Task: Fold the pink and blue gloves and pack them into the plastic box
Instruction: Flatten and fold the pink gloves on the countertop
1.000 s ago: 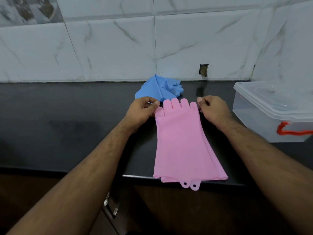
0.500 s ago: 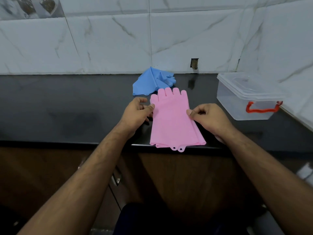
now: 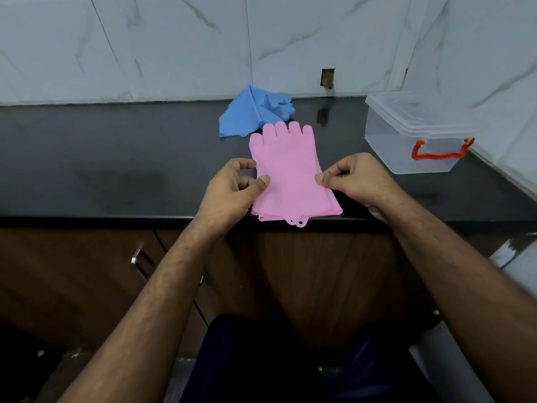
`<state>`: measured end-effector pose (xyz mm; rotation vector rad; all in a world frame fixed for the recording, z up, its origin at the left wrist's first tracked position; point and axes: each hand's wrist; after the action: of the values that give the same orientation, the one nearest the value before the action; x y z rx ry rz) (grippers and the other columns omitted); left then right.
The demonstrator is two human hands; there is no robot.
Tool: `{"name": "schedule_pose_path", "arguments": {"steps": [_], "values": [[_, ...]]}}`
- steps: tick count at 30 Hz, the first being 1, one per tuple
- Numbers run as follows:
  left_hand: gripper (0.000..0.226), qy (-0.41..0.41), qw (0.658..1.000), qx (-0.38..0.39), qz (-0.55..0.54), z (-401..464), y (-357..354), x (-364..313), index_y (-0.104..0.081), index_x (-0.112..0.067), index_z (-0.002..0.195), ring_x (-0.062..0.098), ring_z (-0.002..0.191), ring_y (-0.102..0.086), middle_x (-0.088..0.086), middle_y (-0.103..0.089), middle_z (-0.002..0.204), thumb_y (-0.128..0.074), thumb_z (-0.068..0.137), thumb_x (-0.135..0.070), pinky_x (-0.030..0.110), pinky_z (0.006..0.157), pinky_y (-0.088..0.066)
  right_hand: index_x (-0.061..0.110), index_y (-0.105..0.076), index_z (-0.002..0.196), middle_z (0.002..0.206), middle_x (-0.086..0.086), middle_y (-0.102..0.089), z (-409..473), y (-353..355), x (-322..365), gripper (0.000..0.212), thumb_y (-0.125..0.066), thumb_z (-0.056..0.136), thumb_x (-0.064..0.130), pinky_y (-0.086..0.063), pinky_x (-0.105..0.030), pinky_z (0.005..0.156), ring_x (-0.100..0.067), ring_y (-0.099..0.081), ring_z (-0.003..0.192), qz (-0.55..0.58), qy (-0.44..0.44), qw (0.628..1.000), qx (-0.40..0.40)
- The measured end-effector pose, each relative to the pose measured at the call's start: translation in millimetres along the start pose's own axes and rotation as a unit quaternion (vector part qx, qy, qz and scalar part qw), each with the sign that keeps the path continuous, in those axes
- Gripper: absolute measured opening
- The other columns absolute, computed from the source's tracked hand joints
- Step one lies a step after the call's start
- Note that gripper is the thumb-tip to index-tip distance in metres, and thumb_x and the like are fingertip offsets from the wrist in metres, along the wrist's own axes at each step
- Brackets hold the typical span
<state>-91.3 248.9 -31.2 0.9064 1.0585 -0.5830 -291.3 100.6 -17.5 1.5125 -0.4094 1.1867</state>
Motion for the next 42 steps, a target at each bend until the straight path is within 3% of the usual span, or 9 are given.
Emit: {"name": "schedule_pose_path", "arguments": {"steps": [3, 9, 21, 23, 25, 27, 31, 38, 42], "values": [[0.042, -0.010, 1.000, -0.002, 0.019, -3.9, -0.6, -1.3, -0.055, -0.022, 0.130, 0.006, 0.065, -0.065, 0.003, -0.076, 0.078, -0.072, 0.094, -0.034, 0.027, 0.072, -0.050, 0.014, -0.079, 0.077, 0.075, 0.001, -0.077, 0.1, -3.4, -1.1, 0.013, -0.083, 0.078, 0.026, -0.061, -0.039, 0.075, -0.022, -0.074, 0.076, 0.014, -0.010, 0.999, -0.032], [0.038, -0.019, 0.999, 0.015, 0.044, -3.4, -2.3, -3.4, -0.063, -0.023, 0.122, 0.016, 0.069, -0.060, 0.014, -0.070, 0.081, -0.079, 0.089, -0.033, 0.039, 0.076, -0.055, 0.015, -0.079, 0.076, 0.077, 0.002, -0.078, 1.0, -3.8, -4.5, 0.009, -0.082, 0.078, 0.024, -0.062, -0.046, 0.081, -0.021, -0.076, 0.078, 0.030, -0.016, 0.998, -0.047], [0.025, -0.023, 0.998, 0.052, 0.032, -6.6, -3.6, -5.9, -0.069, -0.021, 0.115, 0.007, 0.053, -0.051, -0.002, -0.060, 0.060, -0.072, 0.095, -0.036, 0.012, 0.057, -0.043, 0.016, -0.079, 0.075, 0.075, 0.004, -0.077, 0.6, -0.7, -6.1, 0.009, -0.084, 0.077, 0.024, -0.063, -0.046, 0.080, -0.018, -0.075, 0.077, 0.049, -0.030, 0.996, -0.070], [0.023, -0.033, 0.998, 0.043, 0.037, -7.9, -5.2, -5.3, -0.070, -0.023, 0.112, 0.012, 0.054, -0.057, 0.004, -0.066, 0.062, -0.068, 0.097, -0.041, 0.019, 0.063, -0.050, 0.016, -0.079, 0.075, 0.074, 0.004, -0.077, 0.2, -0.3, -6.4, 0.009, -0.084, 0.078, 0.024, -0.063, -0.045, 0.079, -0.017, -0.075, 0.076, 0.054, -0.034, 0.995, -0.071], [0.021, -0.027, 0.998, 0.042, 0.041, -8.9, -6.3, -5.6, -0.072, -0.024, 0.109, 0.031, 0.077, -0.071, 0.014, -0.076, 0.085, -0.065, 0.098, -0.041, 0.040, 0.081, -0.060, 0.016, -0.079, 0.075, 0.074, 0.004, -0.077, -0.6, 0.1, -5.9, 0.008, -0.083, 0.078, 0.023, -0.063, -0.045, 0.079, -0.016, -0.075, 0.076, 0.053, -0.032, 0.996, -0.071], [0.019, -0.018, 0.998, 0.041, 0.037, -8.0, -6.1, -5.9, -0.074, -0.023, 0.107, 0.028, 0.095, -0.074, 0.006, -0.079, 0.096, -0.064, 0.099, -0.038, 0.044, 0.093, -0.059, 0.015, -0.079, 0.075, 0.074, 0.002, -0.077, -1.6, 1.1, -5.0, 0.008, -0.083, 0.079, 0.021, -0.063, -0.045, 0.078, -0.019, -0.076, 0.076, 0.055, -0.031, 0.996, -0.068], [0.019, -0.022, 0.998, 0.050, 0.041, -5.3, -5.5, -3.6, -0.077, -0.023, 0.103, 0.009, 0.096, -0.073, -0.009, -0.079, 0.098, -0.059, 0.103, -0.029, 0.021, 0.084, -0.053, 0.011, -0.079, 0.077, 0.073, -0.006, -0.077, -2.6, 5.8, -3.5, 0.006, -0.083, 0.080, 0.014, -0.064, -0.043, 0.075, -0.022, -0.076, 0.073, 0.103, -0.050, 0.992, -0.056], [0.014, -0.036, 0.997, 0.059, 0.023, -6.0, -2.3, -2.4, -0.078, -0.016, 0.101, 0.030, 0.099, -0.073, 0.003, -0.080, 0.095, -0.065, 0.100, -0.022, 0.040, 0.095, -0.059, 0.010, -0.079, 0.084, 0.080, -0.004, -0.078, -4.3, 5.3, -3.0, 0.006, -0.082, 0.080, 0.007, -0.064, -0.034, 0.075, -0.021, -0.076, 0.078, 0.097, -0.028, 0.994, -0.050], [0.012, -0.043, 0.996, 0.063, 0.036, -8.0, -2.0, -3.3, -0.077, -0.018, 0.099, 0.034, 0.088, -0.073, 0.011, -0.078, 0.091, -0.067, 0.098, -0.023, 0.046, 0.090, -0.058, 0.011, -0.078, 0.089, 0.083, -0.004, -0.077, -3.1, 7.0, -4.0, 0.011, -0.082, 0.080, 0.005, -0.062, -0.026, 0.070, -0.017, -0.074, 0.075, 0.100, -0.018, 0.993, -0.056]]}}
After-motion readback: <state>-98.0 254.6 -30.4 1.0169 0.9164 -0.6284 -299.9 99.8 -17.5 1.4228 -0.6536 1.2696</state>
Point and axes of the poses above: each hand's wrist, its own z-axis towards the middle knuckle, its own y-axis out of the back of the hand, x = y × z
